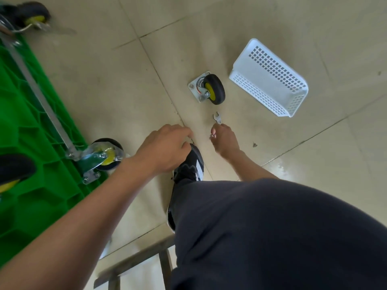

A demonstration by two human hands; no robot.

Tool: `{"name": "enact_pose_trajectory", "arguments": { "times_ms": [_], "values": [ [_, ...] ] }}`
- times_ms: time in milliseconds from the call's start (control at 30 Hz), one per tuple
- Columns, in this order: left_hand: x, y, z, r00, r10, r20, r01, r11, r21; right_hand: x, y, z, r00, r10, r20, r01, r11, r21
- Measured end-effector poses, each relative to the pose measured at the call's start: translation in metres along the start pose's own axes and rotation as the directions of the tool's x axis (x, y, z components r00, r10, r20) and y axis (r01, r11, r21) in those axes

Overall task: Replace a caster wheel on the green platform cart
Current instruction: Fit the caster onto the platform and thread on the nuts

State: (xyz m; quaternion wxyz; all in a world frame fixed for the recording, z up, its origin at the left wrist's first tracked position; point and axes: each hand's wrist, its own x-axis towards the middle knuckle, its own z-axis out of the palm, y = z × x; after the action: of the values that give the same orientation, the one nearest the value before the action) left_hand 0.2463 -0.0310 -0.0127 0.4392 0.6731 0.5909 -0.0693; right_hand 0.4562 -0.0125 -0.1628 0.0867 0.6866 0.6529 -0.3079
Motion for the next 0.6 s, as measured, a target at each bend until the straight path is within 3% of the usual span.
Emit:
{"name": "enact_pose_trajectory", "arguments": {
  "times_ms": [400, 600],
  "values": [
    [-0.039, 0.028, -0.039, 0.99, 0.06, -0.128, -0.052, 0.996, 0.068, -0.047, -0.048, -0.088, 0.975, -0.109, -0.193, 0.149, 0.967, 0.209],
    [-0.073, 0.041, -0.088, 0.955, 0.136, -0.265, -0.096, 0.982, 0.16, -0.084, -0.094, -0.169, 0.918, -0.272, -0.29, 0.355, 0.888, 0.293]
  ]
}}
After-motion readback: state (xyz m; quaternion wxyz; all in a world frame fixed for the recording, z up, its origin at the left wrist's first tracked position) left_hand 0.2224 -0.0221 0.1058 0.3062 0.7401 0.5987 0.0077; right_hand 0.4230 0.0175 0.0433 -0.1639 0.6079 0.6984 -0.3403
